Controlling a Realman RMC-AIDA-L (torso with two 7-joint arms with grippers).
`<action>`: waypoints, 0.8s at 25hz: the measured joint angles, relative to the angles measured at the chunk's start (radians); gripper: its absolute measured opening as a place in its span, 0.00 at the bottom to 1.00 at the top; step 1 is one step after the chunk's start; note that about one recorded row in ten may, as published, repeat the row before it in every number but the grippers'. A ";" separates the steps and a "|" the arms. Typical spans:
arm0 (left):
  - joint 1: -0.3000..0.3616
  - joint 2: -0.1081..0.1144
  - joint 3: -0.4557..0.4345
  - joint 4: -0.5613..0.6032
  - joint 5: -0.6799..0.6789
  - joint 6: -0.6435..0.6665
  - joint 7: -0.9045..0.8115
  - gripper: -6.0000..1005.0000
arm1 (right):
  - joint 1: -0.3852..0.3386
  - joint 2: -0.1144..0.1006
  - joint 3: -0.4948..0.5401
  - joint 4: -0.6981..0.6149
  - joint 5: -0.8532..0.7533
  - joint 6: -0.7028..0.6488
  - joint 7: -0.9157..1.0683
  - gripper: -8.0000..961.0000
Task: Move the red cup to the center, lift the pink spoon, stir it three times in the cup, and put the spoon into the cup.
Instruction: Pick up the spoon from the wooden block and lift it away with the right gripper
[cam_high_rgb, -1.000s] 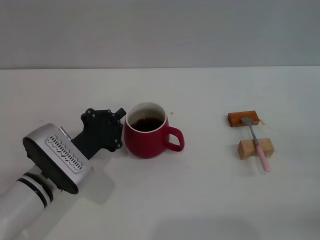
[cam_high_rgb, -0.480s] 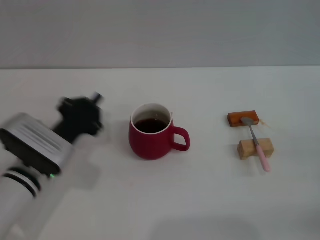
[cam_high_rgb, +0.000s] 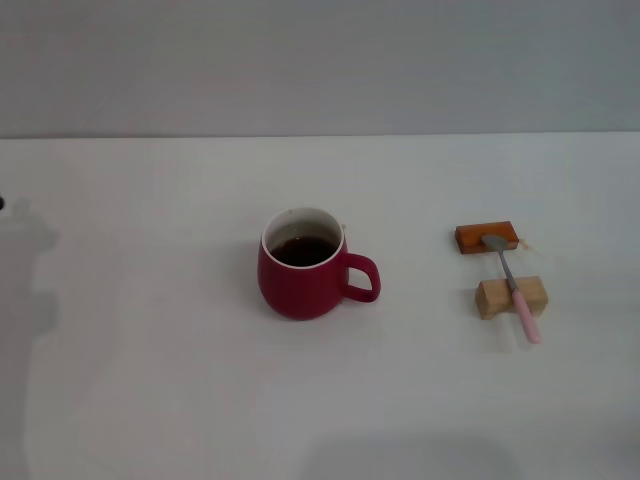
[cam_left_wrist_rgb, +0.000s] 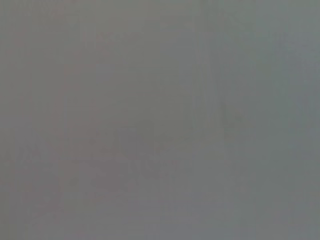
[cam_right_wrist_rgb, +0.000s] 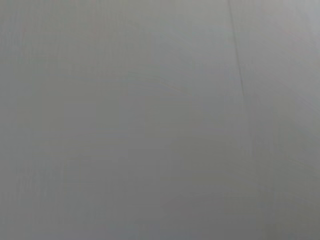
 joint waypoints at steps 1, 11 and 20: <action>0.000 0.001 -0.014 0.007 0.000 0.000 -0.013 0.02 | 0.000 0.000 0.000 0.000 0.000 0.000 0.000 0.71; 0.013 0.002 -0.116 0.019 -0.001 0.000 -0.129 0.17 | -0.014 0.010 -0.035 0.004 -0.006 0.003 0.000 0.72; 0.021 0.003 -0.126 0.009 0.000 0.003 -0.137 0.47 | -0.199 0.016 -0.233 0.277 -0.001 0.047 -0.079 0.71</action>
